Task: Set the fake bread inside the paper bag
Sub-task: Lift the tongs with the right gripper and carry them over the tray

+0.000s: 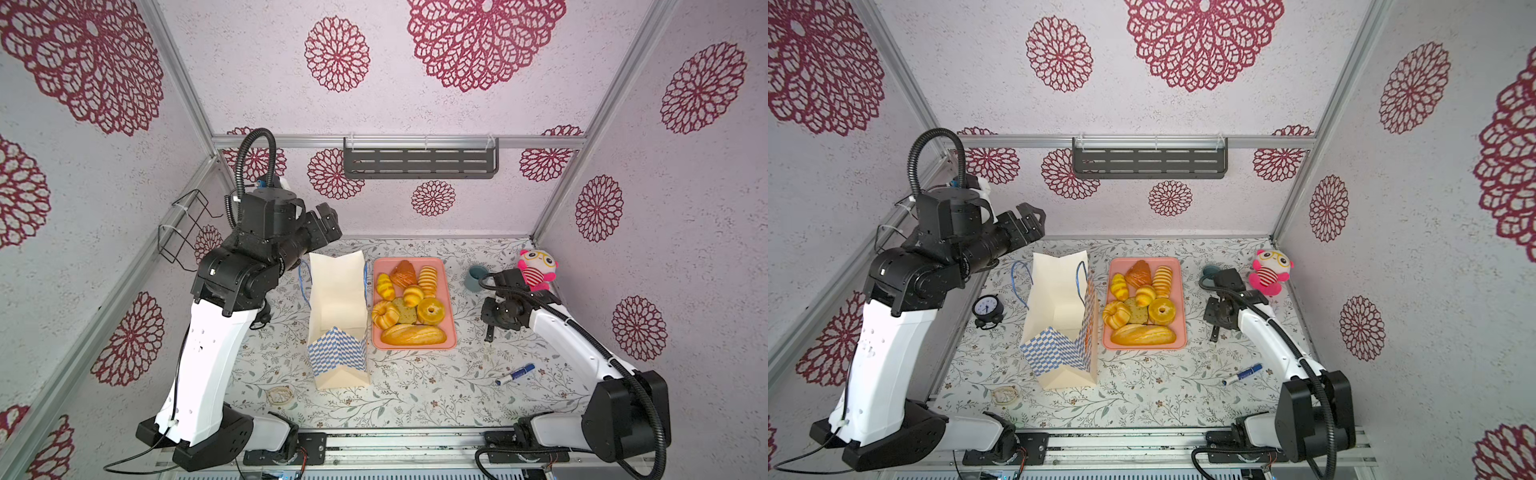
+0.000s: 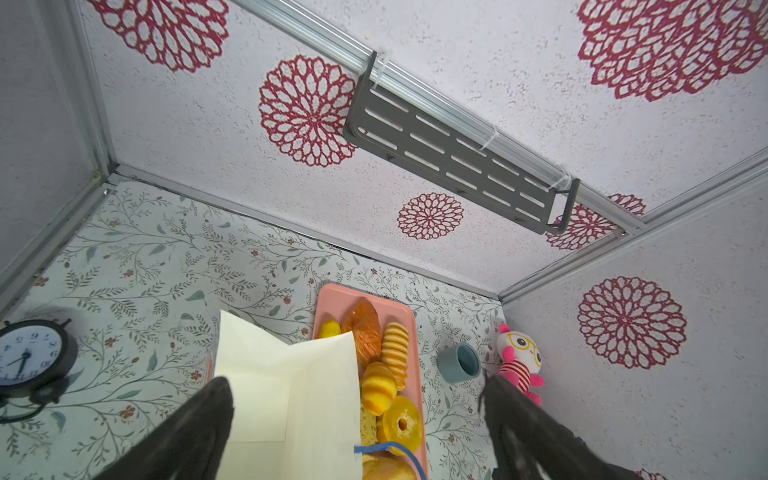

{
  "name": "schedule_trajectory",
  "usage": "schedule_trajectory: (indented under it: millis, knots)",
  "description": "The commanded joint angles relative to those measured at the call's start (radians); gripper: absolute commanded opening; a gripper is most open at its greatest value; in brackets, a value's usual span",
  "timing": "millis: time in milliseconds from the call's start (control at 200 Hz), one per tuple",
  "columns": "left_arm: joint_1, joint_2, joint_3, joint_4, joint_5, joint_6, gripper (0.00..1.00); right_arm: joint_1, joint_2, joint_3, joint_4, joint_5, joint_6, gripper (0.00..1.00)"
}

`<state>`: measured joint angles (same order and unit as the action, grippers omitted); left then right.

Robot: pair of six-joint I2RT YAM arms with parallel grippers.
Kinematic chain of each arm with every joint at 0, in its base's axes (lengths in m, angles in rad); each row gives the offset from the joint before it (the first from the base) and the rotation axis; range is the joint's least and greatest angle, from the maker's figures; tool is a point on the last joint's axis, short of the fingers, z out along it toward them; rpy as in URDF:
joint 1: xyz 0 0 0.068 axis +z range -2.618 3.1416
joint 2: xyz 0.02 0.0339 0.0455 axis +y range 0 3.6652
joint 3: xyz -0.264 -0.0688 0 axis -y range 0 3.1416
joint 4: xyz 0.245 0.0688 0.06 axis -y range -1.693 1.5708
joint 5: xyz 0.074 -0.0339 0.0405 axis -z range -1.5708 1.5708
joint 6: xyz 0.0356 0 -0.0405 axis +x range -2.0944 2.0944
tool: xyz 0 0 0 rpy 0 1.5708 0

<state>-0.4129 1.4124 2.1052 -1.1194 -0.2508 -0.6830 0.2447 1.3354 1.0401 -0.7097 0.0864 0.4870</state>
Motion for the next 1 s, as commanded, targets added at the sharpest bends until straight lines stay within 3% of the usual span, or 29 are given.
schedule_trajectory:
  millis: [0,125,390,620,811,901,996]
  knots:
    - [0.038,0.006,0.044,-0.083,-0.011,0.041,0.97,0.018,-0.031,0.069,-0.118,-0.093,-0.075,0.05]
    - [0.047,0.006,0.067,-0.12,0.005,0.066,0.97,0.024,-0.04,0.121,-0.125,-0.196,-0.09,0.05]
    - [0.006,0.082,0.076,-0.128,0.191,0.035,0.97,0.024,0.003,0.258,-0.088,-0.479,-0.073,0.05]
    - [-0.077,0.179,0.131,-0.036,0.442,0.007,0.97,0.024,0.042,0.381,-0.077,-0.672,-0.073,0.11]
    - [-0.12,0.233,0.205,-0.052,0.392,0.006,0.97,0.031,0.09,0.451,-0.166,-0.628,-0.092,0.12]
    - [-0.103,0.227,0.24,-0.108,0.302,0.022,0.97,0.08,0.164,0.537,-0.322,-0.522,-0.15,0.07]
    - [-0.051,0.188,0.224,-0.129,0.251,0.02,0.97,0.146,0.223,0.599,-0.466,-0.404,-0.183,0.1]
